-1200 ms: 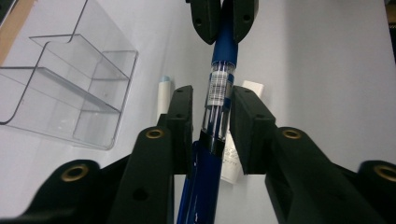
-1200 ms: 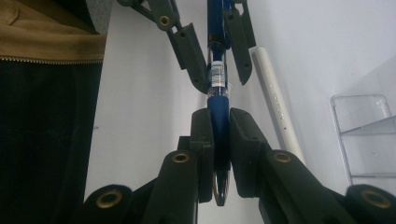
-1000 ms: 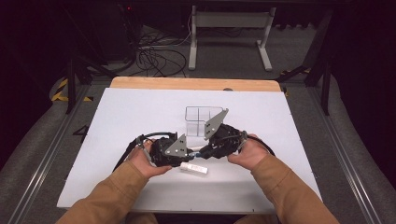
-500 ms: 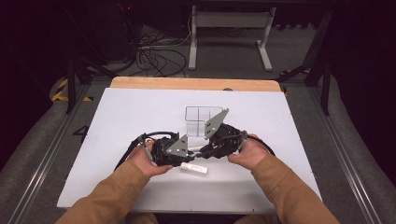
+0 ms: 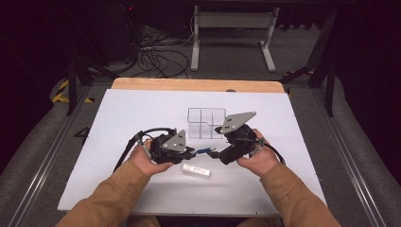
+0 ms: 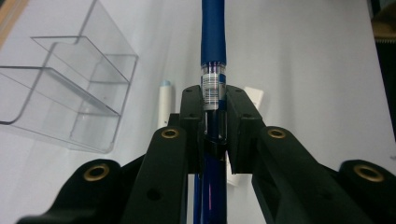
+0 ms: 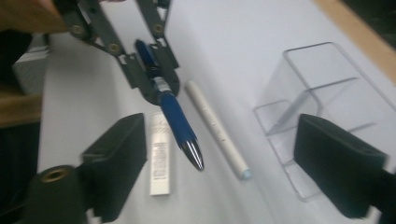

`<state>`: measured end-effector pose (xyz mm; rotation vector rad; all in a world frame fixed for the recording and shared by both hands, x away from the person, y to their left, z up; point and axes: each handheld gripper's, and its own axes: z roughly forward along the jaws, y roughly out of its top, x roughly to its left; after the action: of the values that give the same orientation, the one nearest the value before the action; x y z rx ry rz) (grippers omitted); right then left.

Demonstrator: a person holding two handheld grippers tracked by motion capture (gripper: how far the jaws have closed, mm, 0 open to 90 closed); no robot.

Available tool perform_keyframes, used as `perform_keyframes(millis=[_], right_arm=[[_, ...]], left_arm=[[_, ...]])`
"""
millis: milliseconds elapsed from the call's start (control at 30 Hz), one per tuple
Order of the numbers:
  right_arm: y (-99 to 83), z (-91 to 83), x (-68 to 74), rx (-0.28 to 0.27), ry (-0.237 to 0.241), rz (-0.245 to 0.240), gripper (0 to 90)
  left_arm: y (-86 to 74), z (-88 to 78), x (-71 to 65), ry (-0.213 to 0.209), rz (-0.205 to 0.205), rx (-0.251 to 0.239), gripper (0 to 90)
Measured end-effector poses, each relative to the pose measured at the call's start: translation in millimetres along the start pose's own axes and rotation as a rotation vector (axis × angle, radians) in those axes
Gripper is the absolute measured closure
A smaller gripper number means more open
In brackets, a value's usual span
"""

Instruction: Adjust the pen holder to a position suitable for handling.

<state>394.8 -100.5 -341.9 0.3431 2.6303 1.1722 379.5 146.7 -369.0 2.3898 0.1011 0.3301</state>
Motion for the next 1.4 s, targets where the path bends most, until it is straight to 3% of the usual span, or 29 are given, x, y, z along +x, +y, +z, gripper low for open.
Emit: perform_keyframes(millis=[33, 100, 167, 400, 667, 800, 900, 1000, 1133, 1400], right_arm=[[-2.5, -1.4, -0.2, 0.001, -0.002, 0.004, 9.8], [-6.8, -4.8, -0.3, -0.028, -0.026, 0.037, 9.7], [-10.7, -7.5, -1.7, -0.063, -0.005, 0.076, 7.4], [-24.5, -8.9, -0.3, -0.117, -0.005, 0.113, 1.8], [-40.4, -5.1, 2.4, -0.174, -0.005, 0.142, 0.0], [-45.8, -3.4, 2.5, -0.22, 0.008, 0.157, 0.0], [-49.1, -2.0, 4.3, -0.258, -0.012, 0.157, 0.0], [-50.6, -1.0, 6.1, -0.25, -0.027, 0.149, 0.0], [-55.9, -1.7, 6.1, -0.255, -0.038, 0.15, 0.0], [-60.5, -6.1, 5.3, -0.287, -0.034, 0.158, 0.0]], left_arm=[[-0.4, -2.1, 1.4, 0.006, -0.013, -0.01, 79.4], [-0.9, -6.1, 4.5, 0.022, -0.03, -0.042, 79.4], [-1.7, -10.8, 8.6, 0.031, -0.058, -0.082, 79.4], [-3.2, -26.5, 23.8, 0.036, -0.179, -0.255, 79.3], [0.4, -30.5, 36.5, 0.053, -0.255, -0.375, 79.2], [3.3, -28.8, 42.9, 0.081, -0.268, -0.406, 79.2], [5.3, -27.6, 48.4, 0.085, -0.288, -0.437, 79.1], [7.9, -25.4, 53.6, 0.104, -0.301, -0.454, 79.1], [10.6, -19.2, 60.6, 0.154, -0.28, -0.461, 79.1], [12.3, 0.4, 78.5, 0.194, -0.318, -0.497, 79.0]])
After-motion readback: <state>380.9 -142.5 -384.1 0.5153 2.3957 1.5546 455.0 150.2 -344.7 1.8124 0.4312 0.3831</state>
